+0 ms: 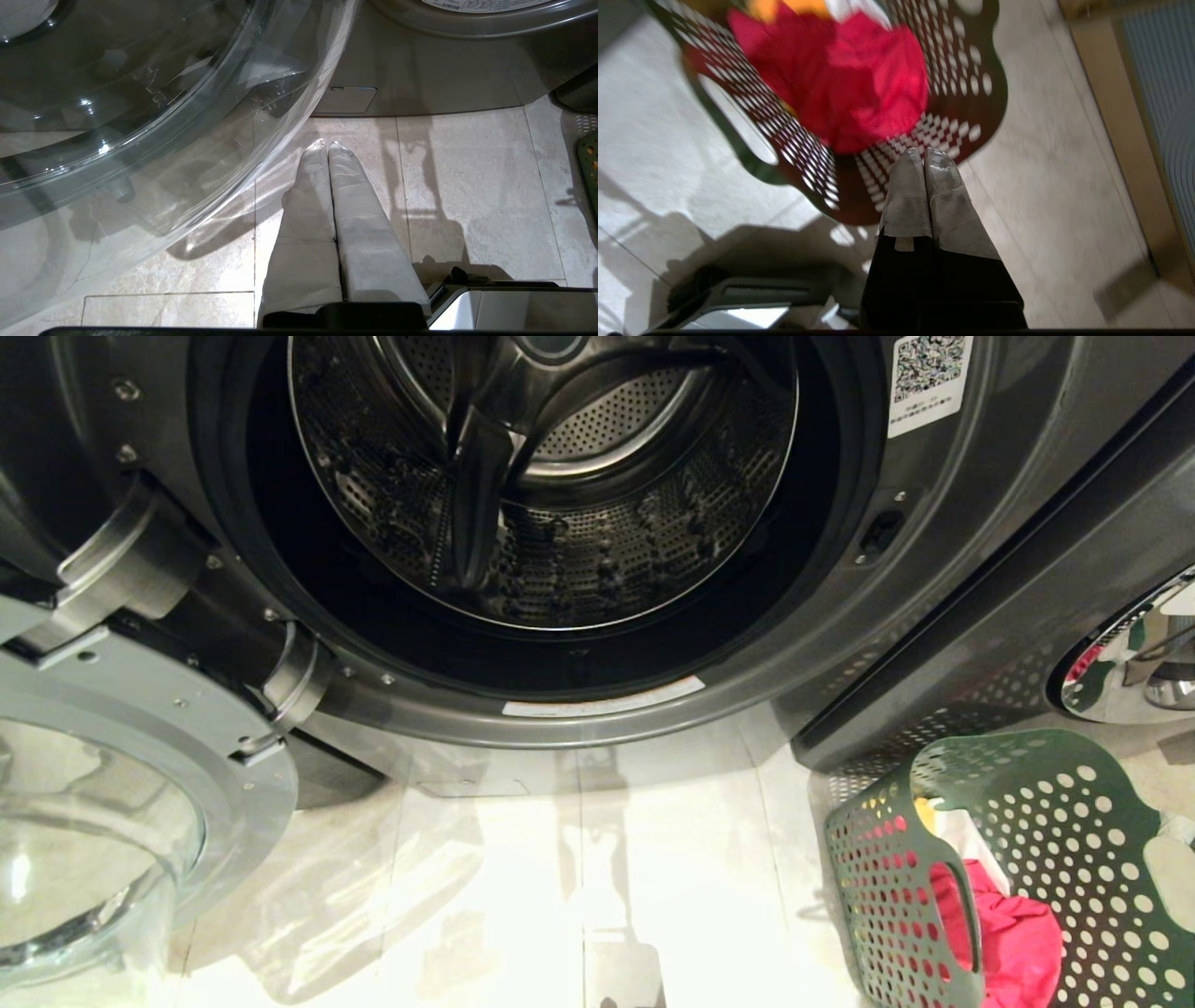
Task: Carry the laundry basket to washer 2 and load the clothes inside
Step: Place the clothes into the washing machine
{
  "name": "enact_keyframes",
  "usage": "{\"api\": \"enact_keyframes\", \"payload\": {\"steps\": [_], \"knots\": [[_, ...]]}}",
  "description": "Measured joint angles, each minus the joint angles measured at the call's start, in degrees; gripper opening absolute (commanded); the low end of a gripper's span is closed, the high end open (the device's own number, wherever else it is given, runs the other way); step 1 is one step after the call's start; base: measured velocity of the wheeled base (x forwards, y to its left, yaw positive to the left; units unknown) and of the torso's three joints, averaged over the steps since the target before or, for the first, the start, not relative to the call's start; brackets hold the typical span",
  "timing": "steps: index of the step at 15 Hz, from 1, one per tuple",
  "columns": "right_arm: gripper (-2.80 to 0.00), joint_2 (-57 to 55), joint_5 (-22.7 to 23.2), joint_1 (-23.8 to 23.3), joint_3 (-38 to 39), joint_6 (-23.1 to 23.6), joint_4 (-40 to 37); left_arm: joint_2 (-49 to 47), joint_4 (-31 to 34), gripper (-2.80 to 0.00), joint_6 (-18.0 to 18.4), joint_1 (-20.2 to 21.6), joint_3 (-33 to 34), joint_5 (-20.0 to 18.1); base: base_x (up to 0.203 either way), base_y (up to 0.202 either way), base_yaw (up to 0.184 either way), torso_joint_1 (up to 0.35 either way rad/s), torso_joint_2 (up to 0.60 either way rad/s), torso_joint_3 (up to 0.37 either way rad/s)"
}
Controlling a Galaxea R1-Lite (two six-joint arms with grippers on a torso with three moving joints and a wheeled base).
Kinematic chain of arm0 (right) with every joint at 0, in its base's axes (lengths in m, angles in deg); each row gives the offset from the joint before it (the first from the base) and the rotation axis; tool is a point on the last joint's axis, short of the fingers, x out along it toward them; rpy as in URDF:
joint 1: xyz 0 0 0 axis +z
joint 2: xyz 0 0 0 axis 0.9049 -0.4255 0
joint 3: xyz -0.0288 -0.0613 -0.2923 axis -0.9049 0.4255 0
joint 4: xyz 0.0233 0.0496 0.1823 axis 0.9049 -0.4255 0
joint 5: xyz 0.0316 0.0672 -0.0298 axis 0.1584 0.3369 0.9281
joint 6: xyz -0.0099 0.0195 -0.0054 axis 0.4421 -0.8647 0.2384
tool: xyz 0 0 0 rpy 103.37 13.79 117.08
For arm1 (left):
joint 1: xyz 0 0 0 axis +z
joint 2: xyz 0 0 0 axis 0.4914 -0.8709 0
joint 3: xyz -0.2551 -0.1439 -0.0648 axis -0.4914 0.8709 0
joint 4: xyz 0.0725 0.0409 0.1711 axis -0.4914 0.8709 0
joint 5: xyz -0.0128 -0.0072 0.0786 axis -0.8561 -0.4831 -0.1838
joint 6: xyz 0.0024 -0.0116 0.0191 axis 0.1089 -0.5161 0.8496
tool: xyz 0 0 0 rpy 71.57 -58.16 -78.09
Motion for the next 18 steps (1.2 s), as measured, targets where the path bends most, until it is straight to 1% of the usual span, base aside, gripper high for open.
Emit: {"api": "enact_keyframes", "payload": {"steps": [1, 3, 5, 7, 8, 10, 12, 13, 14, 15, 17, 18], "knots": [[-2.80, -4.03, -0.18, -0.04, 1.72, -2.34, 0.70, 0.00, 0.00, -2.80, 0.03, 0.00, 0.00, 0.00, 0.000, 0.000, 0.000, 0.000, 0.00, 0.000], [-2.80, -11.96, 0.80, -0.18, 6.07, -4.30, 4.73, 0.00, 0.00, -2.80, 0.06, 0.00, 0.00, 0.00, 0.000, 0.000, 0.000, 0.000, 0.00, 0.000], [-2.80, -20.72, 3.59, -1.01, 9.51, -5.30, 13.23, 0.00, -0.01, -2.80, 0.06, 0.00, 0.00, 0.00, 0.000, 0.000, 0.000, 0.000, 0.00, 0.000], [-2.80, -30.21, 6.47, -3.50, 10.91, -5.50, 21.87, 0.00, -0.02, -2.80, 0.08, 0.00, 0.00, 0.00, 0.000, 0.000, 0.000, 0.000, 0.00, 0.000], [0.00, -35.18, 8.32, -5.41, 11.02, -5.20, 26.21, 0.00, -0.02, -2.80, 0.06, 0.00, 0.00, 0.00, 0.000, 0.000, 0.000, 0.000, 0.00, 0.000], [0.00, -45.27, 12.45, -11.04, 10.18, -1.92, 35.12, 0.00, -0.02, -2.80, 0.08, 0.00, 0.00, 0.00, 0.000, 0.000, 0.000, 0.000, 0.00, 0.000], [0.00, -54.76, 18.66, -17.94, 7.72, 4.89, 46.14, 0.00, -0.01, -2.80, 0.08, 0.00, 0.00, 0.00, 0.000, 0.000, 0.000, 0.000, 0.00, 0.000], [0.00, -58.51, 21.61, -19.96, 6.64, 8.10, 50.79, 0.00, -0.02, -2.80, 0.08, 0.00, 0.00, 0.00, 0.000, 0.000, 0.000, 0.000, 0.00, 0.000], [0.00, -62.30, 23.96, -21.54, 5.53, 11.17, 54.82, 0.00, -0.02, -2.80, 0.08, 0.00, 0.00, 0.00, 0.000, 0.000, 0.000, 0.000, 0.00, 0.000], [0.00, -65.86, 25.36, -22.59, 4.44, 13.68, 58.53, 0.00, -0.02, -2.80, 0.08, 0.00, 0.00, 0.00, 0.000, 0.000, 0.000, 0.000, 0.00, 0.000], [0.00, -71.82, 27.24, -23.63, 2.83, 17.04, 64.26, 0.00, -0.02, -2.80, 0.08, 0.00, 0.00, 0.00, 0.000, 0.000, 0.000, 0.000, 0.00, 0.000], [0.00, -74.27, 29.43, -23.94, 2.40, 18.58, 66.73, 0.00, -0.02, -2.80, 0.08, 0.00, 0.00, 0.00, 0.000, 0.000, 0.000, 0.000, 0.00, 0.000]]}}
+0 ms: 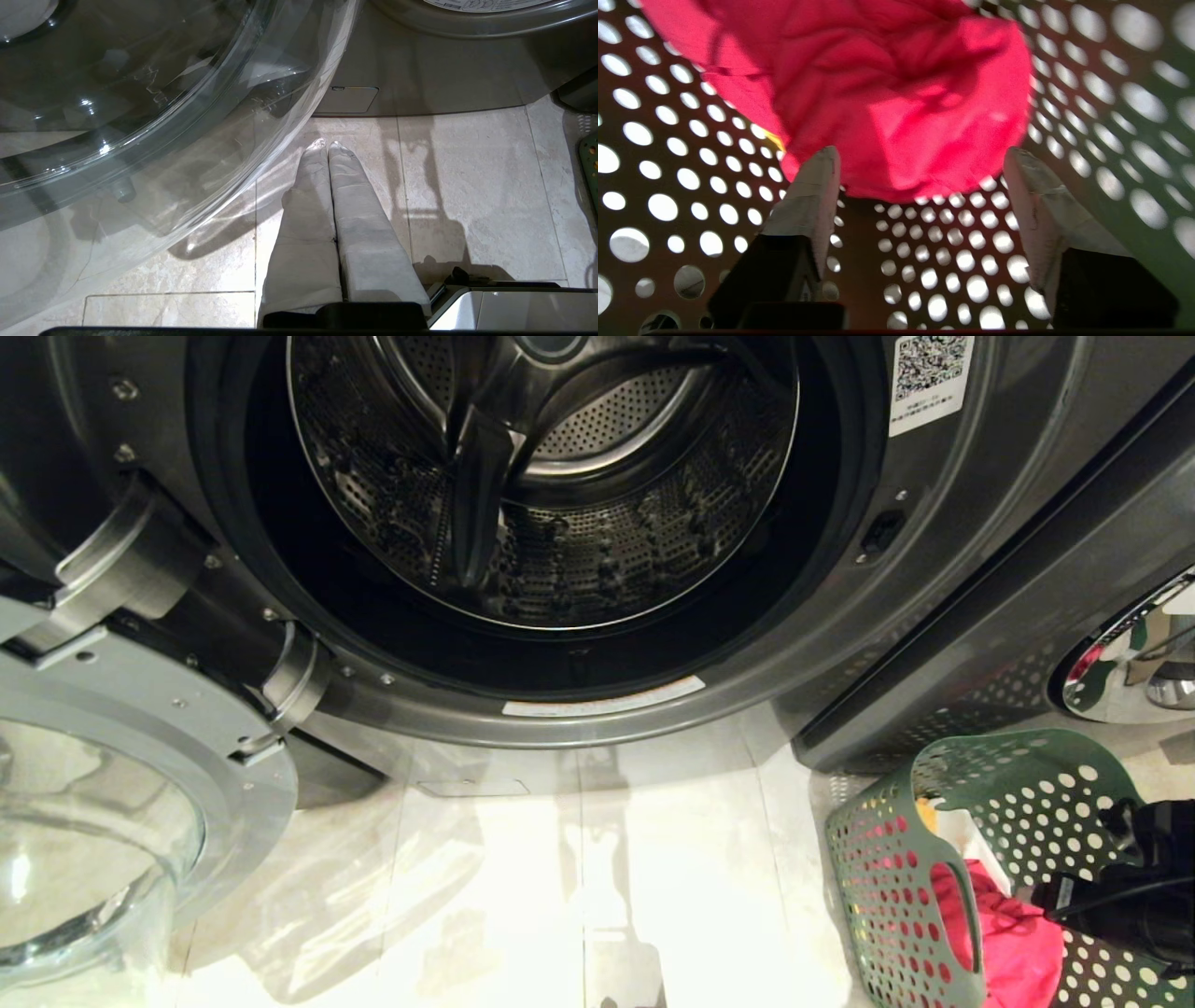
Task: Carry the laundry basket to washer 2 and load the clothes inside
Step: Place the clothes into the washing machine
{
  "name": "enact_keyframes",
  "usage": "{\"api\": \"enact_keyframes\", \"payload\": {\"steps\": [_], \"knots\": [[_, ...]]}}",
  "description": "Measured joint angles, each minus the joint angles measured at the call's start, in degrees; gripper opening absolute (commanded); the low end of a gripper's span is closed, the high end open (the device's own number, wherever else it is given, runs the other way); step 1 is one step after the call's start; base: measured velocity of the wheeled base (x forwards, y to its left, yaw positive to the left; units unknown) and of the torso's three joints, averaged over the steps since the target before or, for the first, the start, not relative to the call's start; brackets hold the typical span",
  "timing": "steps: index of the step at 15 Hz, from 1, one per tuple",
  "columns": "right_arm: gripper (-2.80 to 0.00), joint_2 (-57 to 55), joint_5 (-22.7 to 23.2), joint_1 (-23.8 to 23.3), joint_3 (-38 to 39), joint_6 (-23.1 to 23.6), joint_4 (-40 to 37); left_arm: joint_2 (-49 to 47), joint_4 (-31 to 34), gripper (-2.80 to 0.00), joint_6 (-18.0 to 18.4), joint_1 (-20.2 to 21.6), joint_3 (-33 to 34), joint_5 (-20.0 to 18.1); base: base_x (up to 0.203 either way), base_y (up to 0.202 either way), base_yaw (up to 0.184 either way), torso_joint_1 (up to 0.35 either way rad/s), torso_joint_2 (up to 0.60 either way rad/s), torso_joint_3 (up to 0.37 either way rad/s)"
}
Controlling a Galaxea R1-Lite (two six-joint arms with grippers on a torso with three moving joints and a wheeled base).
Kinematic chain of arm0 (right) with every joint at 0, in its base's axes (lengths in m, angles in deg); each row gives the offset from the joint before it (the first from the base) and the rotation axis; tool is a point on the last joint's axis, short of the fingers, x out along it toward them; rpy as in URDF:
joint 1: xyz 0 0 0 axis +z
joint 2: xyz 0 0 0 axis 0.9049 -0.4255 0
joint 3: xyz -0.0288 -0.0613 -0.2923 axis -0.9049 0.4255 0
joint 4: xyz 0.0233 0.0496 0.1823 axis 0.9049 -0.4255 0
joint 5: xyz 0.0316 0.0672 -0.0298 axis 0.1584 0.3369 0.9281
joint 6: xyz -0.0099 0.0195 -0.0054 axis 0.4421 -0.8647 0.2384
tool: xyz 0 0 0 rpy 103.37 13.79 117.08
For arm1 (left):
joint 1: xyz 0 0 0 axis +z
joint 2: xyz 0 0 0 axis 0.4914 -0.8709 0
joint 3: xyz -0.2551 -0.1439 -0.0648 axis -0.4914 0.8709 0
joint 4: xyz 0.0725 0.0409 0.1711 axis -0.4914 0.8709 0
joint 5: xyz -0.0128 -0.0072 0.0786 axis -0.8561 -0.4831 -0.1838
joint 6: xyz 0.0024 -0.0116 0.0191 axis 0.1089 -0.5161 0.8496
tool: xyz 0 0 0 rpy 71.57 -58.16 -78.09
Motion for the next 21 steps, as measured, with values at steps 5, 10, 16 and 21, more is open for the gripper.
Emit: {"api": "enact_keyframes", "payload": {"steps": [5, 10, 16, 21], "knots": [[0.00, -6.94, 10.37, -0.29, -1.70, 11.20, 1.17, 0.00, 0.00, -2.80, 0.00, 0.00, 0.00, 0.00, 0.000, 0.000, 0.000, 0.000, 0.00, 0.000], [0.00, -15.46, 10.70, -0.25, -9.79, 16.49, 1.25, 0.00, 0.00, -2.80, 0.00, 0.00, 0.00, 0.00, 0.000, 0.000, 0.000, 0.000, 0.00, 0.000], [0.00, -25.90, 14.62, -0.32, -18.84, 25.64, 2.09, 0.00, 0.00, -2.80, 0.00, 0.00, 0.00, 0.00, 0.000, 0.000, 0.000, 0.000, 0.00, 0.000], [0.00, -34.09, 18.93, -0.51, -27.53, 31.00, 10.70, 0.00, 0.00, -2.80, 0.00, 0.00, 0.00, 0.00, 0.000, 0.000, 0.000, 0.000, 0.00, 0.000]]}}
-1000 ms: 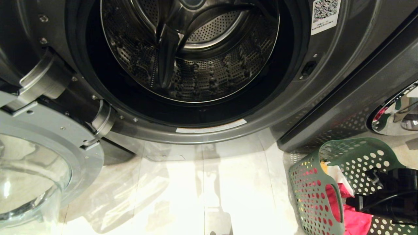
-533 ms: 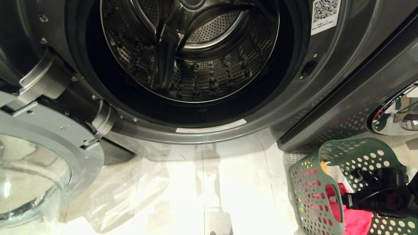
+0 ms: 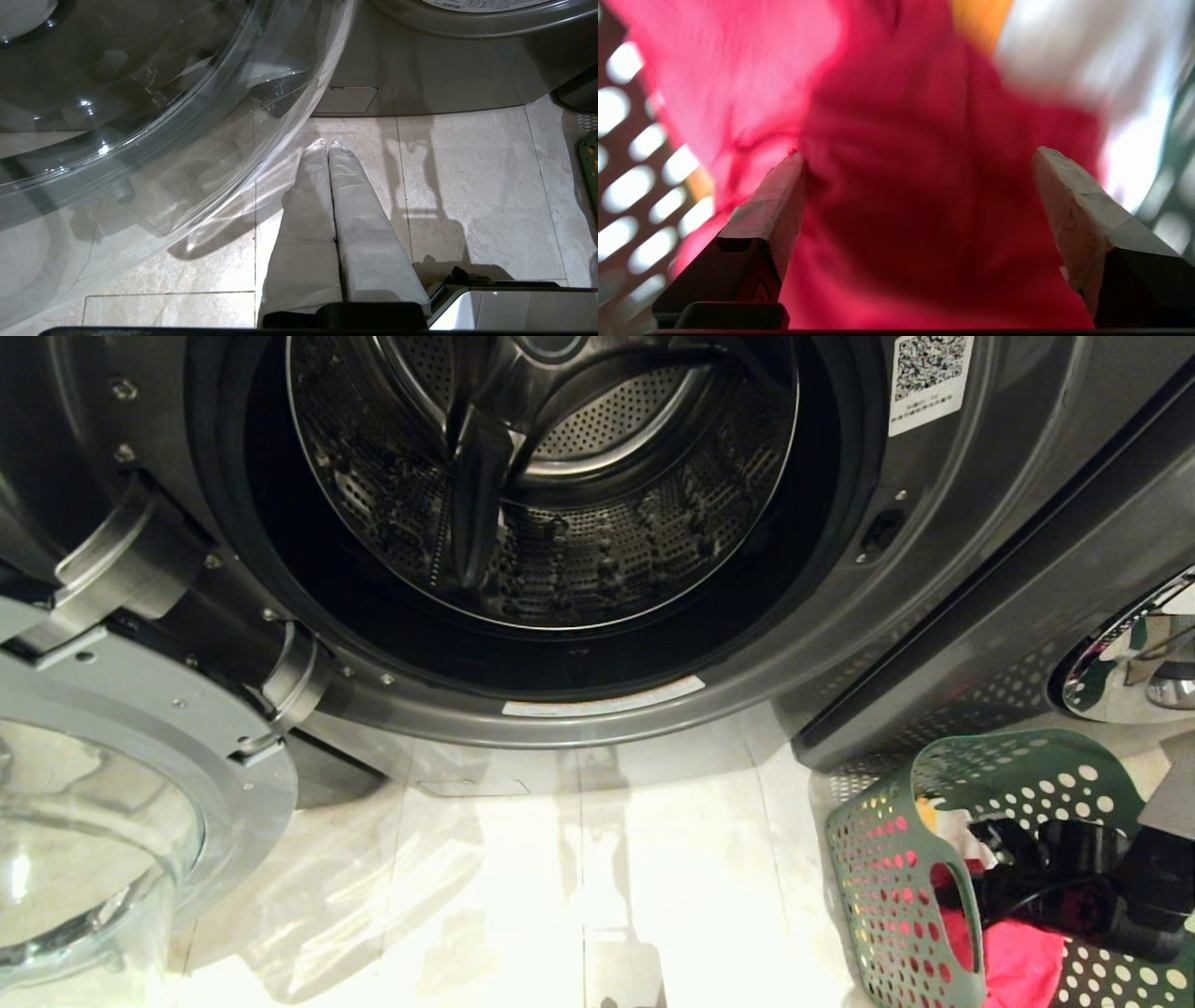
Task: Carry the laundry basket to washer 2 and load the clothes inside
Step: Place the clothes into the washing machine
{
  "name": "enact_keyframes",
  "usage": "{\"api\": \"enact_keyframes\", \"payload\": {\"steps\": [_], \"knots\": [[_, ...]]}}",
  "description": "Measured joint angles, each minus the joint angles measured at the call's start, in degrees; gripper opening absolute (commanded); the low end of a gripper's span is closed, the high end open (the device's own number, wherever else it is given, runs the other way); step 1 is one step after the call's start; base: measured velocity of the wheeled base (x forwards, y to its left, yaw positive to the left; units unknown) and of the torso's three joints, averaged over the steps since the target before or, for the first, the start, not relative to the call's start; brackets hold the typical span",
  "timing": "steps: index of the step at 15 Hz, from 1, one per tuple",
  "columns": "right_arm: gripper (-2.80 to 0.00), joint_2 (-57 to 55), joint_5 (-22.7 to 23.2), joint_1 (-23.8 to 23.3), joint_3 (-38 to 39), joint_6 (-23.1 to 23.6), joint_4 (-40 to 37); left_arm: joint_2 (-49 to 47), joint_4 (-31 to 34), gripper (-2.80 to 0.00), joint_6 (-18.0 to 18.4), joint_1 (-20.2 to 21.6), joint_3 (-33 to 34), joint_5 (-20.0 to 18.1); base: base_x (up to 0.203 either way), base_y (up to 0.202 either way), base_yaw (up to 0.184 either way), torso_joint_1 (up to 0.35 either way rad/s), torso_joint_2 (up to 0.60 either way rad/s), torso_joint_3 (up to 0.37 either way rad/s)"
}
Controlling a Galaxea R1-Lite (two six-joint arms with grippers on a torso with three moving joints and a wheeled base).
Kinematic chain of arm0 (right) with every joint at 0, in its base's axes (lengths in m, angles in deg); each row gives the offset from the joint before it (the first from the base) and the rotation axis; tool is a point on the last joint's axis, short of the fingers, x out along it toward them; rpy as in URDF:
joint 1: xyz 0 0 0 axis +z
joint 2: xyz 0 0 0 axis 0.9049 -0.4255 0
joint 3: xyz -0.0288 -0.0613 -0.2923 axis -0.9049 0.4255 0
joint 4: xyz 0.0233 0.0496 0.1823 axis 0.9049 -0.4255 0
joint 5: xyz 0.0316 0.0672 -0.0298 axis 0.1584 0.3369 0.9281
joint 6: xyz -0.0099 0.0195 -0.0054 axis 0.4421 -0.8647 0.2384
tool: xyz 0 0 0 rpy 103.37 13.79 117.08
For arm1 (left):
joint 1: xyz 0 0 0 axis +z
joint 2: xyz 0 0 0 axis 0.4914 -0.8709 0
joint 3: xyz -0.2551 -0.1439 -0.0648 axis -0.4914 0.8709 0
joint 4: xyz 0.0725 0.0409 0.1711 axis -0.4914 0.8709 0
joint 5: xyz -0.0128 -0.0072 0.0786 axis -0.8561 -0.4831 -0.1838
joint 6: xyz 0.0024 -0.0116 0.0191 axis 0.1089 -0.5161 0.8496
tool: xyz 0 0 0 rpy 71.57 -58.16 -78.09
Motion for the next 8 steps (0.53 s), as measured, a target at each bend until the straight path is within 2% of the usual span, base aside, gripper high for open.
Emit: {"api": "enact_keyframes", "payload": {"steps": [3, 8], "knots": [[0.00, -2.18, 3.19, -0.33, -3.09, 5.27, 4.32, 0.00, 0.00, -2.80, 0.00, 0.00, 0.00, 0.00, 0.000, 0.000, 0.000, 0.000, 0.00, 0.000], [0.00, -4.38, 5.17, -0.78, -6.34, 6.30, 5.70, 0.00, 0.00, -2.80, 0.00, 0.00, 0.00, 0.00, 0.000, 0.000, 0.000, 0.000, 0.00, 0.000]]}}
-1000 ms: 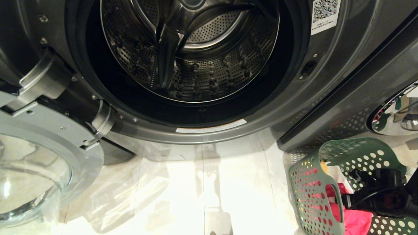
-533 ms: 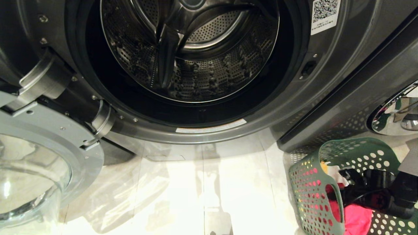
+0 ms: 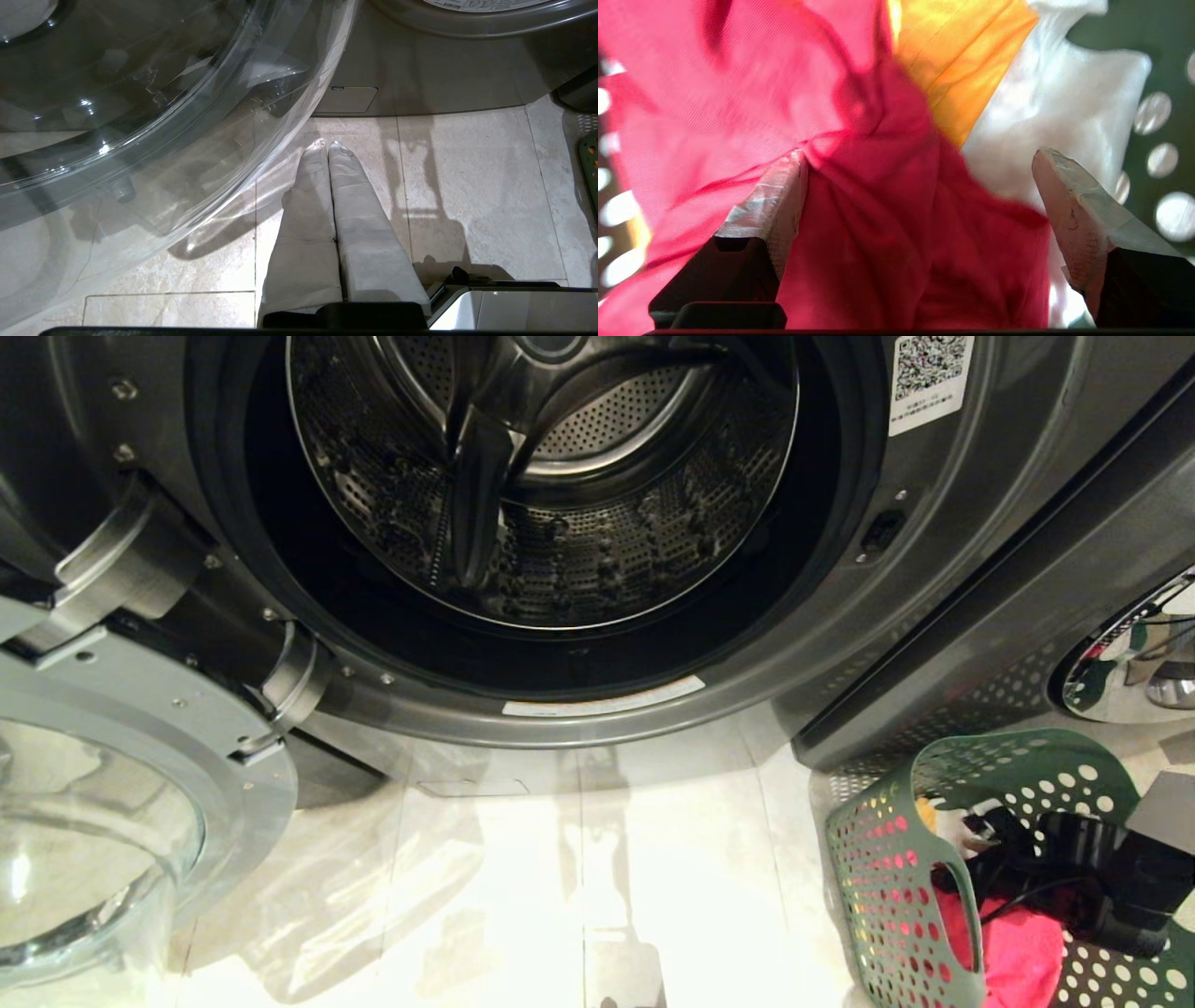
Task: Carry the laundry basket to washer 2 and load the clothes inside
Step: Place the clothes into the washing machine
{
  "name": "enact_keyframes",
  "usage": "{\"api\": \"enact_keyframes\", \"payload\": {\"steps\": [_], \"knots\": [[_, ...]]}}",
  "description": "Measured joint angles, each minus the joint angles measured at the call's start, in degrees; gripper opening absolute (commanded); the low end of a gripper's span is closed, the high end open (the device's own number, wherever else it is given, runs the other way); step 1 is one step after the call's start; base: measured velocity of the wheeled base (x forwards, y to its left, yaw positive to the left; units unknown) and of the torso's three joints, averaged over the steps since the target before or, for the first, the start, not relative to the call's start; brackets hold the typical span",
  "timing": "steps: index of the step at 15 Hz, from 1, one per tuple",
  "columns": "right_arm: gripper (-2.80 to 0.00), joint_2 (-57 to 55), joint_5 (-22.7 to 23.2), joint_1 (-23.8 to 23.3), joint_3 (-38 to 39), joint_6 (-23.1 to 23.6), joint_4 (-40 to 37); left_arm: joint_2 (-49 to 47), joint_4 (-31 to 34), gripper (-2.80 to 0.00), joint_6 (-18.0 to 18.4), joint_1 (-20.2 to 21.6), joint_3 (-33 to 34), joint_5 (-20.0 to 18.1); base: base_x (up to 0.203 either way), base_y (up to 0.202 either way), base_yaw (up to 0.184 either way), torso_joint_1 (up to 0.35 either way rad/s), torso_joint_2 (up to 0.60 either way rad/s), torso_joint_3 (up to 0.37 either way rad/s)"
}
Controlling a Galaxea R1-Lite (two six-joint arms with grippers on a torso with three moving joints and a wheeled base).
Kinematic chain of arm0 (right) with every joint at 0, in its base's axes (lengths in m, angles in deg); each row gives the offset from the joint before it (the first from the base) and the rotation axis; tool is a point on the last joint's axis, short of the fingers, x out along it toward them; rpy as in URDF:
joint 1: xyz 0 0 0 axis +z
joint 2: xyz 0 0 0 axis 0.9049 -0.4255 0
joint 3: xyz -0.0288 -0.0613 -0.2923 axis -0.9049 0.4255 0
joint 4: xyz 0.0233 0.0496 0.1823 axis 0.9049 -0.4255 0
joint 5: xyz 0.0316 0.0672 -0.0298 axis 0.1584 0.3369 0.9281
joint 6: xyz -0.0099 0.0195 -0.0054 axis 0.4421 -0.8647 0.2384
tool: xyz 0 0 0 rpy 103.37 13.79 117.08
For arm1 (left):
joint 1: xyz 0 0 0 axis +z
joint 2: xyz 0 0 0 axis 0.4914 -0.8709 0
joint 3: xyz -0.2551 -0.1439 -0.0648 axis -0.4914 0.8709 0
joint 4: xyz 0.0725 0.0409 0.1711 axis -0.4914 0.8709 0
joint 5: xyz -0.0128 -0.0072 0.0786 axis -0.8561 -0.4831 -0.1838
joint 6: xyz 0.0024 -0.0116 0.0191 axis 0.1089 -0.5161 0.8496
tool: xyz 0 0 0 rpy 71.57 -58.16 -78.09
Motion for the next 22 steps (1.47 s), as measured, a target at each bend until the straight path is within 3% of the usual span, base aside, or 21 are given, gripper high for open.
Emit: {"api": "enact_keyframes", "payload": {"steps": [4, 8, 14, 20, 21, 22], "knots": [[0.00, -5.33, 0.44, -0.11, -3.77, -0.56, 4.35, 0.00, 0.00, -2.80, 0.00, 0.00, 0.00, 0.00, 0.000, 0.000, 0.000, 0.000, 0.00, 0.000], [0.00, -10.36, 0.84, -0.21, -7.58, -4.17, 9.65, 0.00, 0.00, -2.80, 0.00, 0.00, 0.00, 0.00, 0.000, 0.000, 0.000, 0.000, 0.00, 0.000], [0.00, -14.71, 0.44, 0.33, -12.49, -9.69, 10.37, 0.00, 0.00, -2.80, 0.00, 0.00, 0.00, 0.00, 0.000, 0.000, 0.000, 0.000, 0.00, 0.000], [0.00, -16.48, -0.78, 1.88, -13.25, -10.86, 13.25, 0.00, 0.00, -2.80, 0.00, 0.00, 0.00, 0.00, 0.000, 0.000, 0.000, 0.000, 0.00, 0.000], [-2.80, -16.78, -0.67, 1.96, -13.33, -10.79, 13.31, 0.00, 0.00, -2.80, 0.00, 0.00, 0.00, 0.00, 0.000, 0.000, 0.000, 0.000, 0.00, 0.000], [-2.80, -17.02, -0.65, 2.17, -13.47, -10.70, 13.29, 0.00, 0.00, -2.80, 0.00, 0.00, 0.00, 0.00, 0.000, 0.000, 0.000, 0.000, 0.00, 0.000]]}}
